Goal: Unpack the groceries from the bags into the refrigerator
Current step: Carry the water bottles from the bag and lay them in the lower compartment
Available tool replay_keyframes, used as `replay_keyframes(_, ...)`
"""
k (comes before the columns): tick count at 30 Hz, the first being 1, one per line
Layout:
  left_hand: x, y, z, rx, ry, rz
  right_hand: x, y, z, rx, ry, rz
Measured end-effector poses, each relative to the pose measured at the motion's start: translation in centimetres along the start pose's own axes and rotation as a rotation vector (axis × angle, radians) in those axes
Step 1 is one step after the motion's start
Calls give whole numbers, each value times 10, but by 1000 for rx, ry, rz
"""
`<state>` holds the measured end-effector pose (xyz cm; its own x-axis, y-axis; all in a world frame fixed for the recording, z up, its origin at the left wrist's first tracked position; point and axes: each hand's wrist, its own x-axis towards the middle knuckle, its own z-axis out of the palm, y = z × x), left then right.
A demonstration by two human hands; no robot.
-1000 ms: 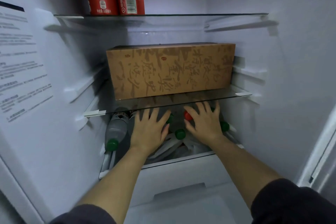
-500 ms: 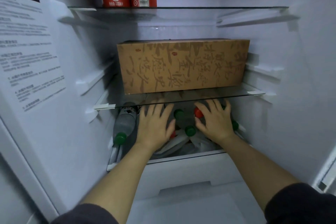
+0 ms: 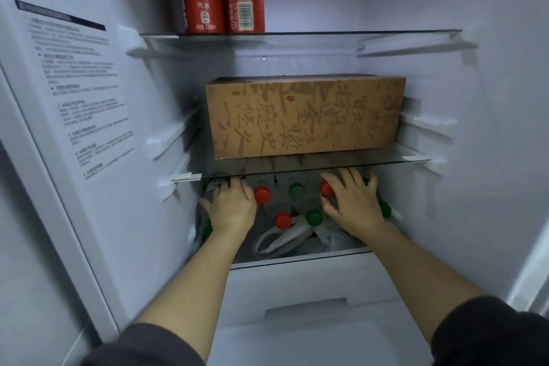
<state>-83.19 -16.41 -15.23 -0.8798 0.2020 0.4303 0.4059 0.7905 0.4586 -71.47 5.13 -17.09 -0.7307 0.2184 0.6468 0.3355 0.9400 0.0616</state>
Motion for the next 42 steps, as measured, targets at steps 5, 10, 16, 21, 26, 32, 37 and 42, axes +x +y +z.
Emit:
replay_keyframes(5, -16, -3, -12, -175, 131, 42, -17, -15, -15, 263, 160, 144)
replay_keyframes(10, -75, 9, -43, -340, 374, 406, -64, -41, -37, 526, 483, 179)
replay_keyframes(16, -71, 48, -95, -147, 489, 566, -27, -53, -109, 411, 561, 160)
replay_keyframes(21, -42, 71, -109, 230, 20, 376, 17, -48, -130, 239, -44, 240)
replay_keyframes(26, -42, 68, -104, 304, -2, 384, 23, -43, -126, 196, -183, 213)
replay_keyframes(32, -68, 54, -93, 198, 61, 398, -12, -48, -130, 288, -56, 251)
replay_keyframes(37, -117, 39, -74, 92, 119, 447, -85, -54, -118, 307, -44, 280)
replay_keyframes(42, -174, 31, -59, 54, -21, 438, -157, -52, -124, 321, -173, 303)
